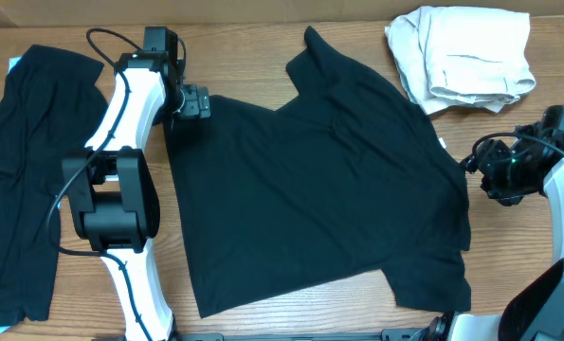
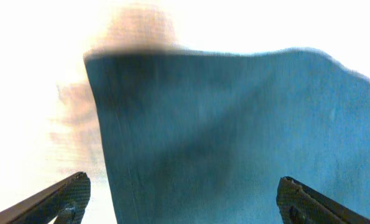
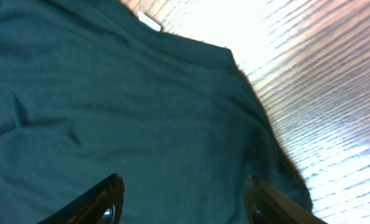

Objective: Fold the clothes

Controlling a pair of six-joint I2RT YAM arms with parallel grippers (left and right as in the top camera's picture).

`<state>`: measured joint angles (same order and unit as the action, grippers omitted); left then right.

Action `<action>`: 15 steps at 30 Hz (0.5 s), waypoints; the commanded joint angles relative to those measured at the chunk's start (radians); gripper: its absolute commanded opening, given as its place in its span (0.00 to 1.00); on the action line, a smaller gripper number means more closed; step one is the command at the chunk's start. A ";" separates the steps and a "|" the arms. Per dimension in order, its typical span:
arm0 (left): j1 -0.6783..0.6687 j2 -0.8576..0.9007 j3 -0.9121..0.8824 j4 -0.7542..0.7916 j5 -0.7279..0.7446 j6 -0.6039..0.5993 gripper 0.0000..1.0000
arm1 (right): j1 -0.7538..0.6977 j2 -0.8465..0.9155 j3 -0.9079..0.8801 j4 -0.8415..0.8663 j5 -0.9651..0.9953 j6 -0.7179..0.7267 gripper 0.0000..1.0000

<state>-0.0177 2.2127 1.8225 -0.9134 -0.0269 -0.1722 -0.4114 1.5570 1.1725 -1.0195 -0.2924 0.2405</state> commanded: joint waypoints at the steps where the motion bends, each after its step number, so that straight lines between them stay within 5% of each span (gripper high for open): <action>1: 0.019 0.008 -0.020 0.039 -0.035 0.031 0.97 | 0.023 -0.008 0.014 0.007 -0.009 -0.012 0.65; 15: 0.040 0.092 -0.020 0.167 0.011 0.031 0.88 | 0.044 -0.008 0.014 0.019 0.003 -0.013 0.65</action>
<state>0.0216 2.2585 1.8114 -0.7506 -0.0338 -0.1539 -0.3721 1.5570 1.1725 -1.0061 -0.2913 0.2344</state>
